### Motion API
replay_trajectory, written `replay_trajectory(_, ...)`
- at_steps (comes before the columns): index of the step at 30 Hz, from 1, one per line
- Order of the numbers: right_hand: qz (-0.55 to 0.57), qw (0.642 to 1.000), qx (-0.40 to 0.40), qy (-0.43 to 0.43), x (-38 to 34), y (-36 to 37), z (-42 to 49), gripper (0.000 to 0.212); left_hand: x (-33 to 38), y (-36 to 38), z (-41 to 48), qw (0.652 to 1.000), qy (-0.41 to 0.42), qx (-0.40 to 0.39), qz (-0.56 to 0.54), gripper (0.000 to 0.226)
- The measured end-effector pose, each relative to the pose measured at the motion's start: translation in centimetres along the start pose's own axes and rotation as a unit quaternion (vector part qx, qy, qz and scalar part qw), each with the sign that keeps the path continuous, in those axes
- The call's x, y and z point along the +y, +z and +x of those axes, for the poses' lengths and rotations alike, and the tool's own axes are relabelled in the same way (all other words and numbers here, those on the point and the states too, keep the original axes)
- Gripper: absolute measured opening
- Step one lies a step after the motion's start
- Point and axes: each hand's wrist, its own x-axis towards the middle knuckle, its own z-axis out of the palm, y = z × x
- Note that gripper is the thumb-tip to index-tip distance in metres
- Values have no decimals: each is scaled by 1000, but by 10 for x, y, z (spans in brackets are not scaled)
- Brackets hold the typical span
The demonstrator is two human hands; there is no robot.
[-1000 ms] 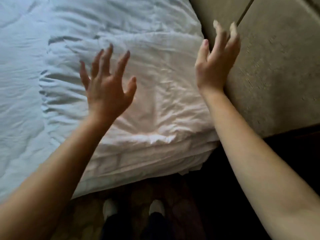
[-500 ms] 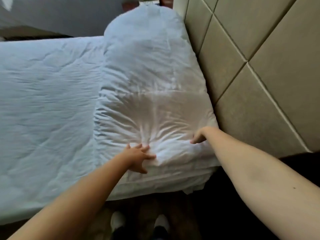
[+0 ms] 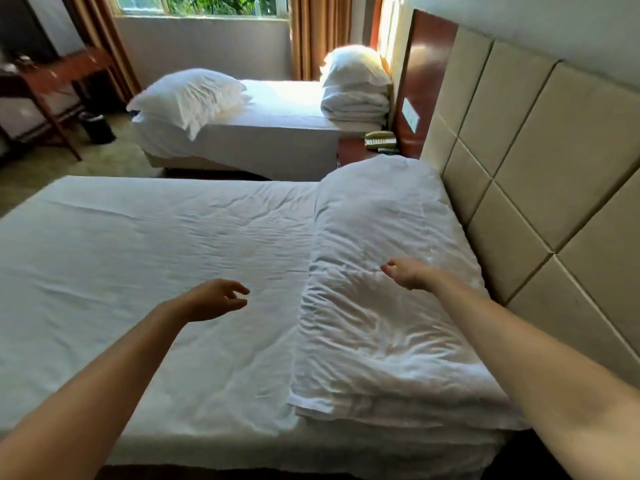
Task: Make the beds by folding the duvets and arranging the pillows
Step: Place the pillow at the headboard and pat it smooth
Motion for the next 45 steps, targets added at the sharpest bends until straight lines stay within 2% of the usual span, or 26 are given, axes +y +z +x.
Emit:
replay_trajectory(6, 3, 995, 74, -62, -170, 0, -5, 49, -127, -85, -51, 997, -6, 64, -35, 33)
replay_trajectory(10, 19, 989, 80, -119, -304, 16, -10, 47, -235, -133, -93, 994, -24, 92, -52, 31)
replay_trajectory(13, -3, 983, 80, -167, -395, 36, -12, 42, -311, -169, -124, 987, -40, 134, -74, 29)
replay_trajectory(16, -43, 976, 65, -201, -476, 55, -8, 39, -382, -196, -149, 984, -59, 136, -98, 31)
replay_trajectory(24, -57, 946, 101, -303, -706, 94, 56, 33, -572, -267, -163, 964, -115, 206, -124, 32)
replay_trajectory(31, -29, 911, 62, -407, -975, 151, 114, 40, -764, -364, -207, 924, -242, 290, -52, 29)
replay_trajectory(36, -85, 854, 22, -513, -1171, 192, 96, 43, -882, -416, -268, 889, -304, 342, -15, 29)
replay_trajectory(40, -119, 813, 55, -567, -1312, 220, 81, 40, -976, -456, -308, 879, -330, 336, 72, 32)
replay_trajectory(42, -131, 801, 77, -580, -1371, 232, 74, 39, -1025, -487, -324, 875, -329, 345, 80, 33)
replay_trajectory(45, -124, 802, 92, -578, -1446, 249, 73, 36, -1097, -534, -337, 871, -313, 367, 97, 32)
